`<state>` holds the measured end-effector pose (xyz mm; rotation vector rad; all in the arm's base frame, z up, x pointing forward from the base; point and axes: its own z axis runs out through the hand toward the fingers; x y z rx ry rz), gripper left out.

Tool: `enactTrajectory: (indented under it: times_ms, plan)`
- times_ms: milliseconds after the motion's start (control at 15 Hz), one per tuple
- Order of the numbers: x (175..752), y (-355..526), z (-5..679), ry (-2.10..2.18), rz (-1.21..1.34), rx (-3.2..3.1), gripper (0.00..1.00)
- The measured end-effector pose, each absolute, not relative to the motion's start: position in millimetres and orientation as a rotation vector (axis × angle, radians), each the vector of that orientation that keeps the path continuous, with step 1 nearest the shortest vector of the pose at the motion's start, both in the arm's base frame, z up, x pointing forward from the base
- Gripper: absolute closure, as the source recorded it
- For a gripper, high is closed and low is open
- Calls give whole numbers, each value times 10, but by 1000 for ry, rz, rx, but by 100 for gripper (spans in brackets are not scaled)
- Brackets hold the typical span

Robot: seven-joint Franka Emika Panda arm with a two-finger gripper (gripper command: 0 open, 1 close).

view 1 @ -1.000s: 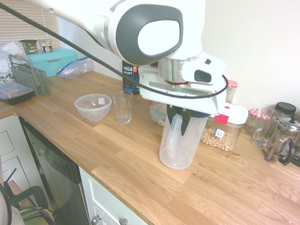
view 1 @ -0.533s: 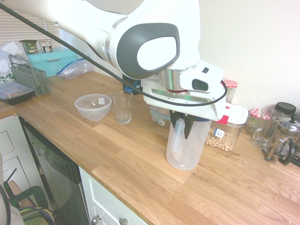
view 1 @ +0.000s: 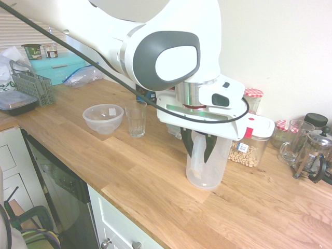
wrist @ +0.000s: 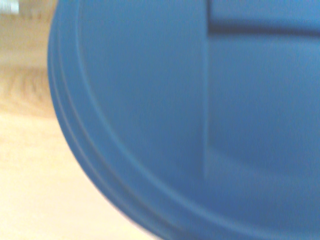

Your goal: Pour me some water

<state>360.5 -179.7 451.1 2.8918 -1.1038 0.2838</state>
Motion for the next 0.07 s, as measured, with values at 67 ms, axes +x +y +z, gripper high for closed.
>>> enactTrajectory:
  times_ms: [67]
  plan:
    - [3552,-1829,4522,-1109,225,2886,0]
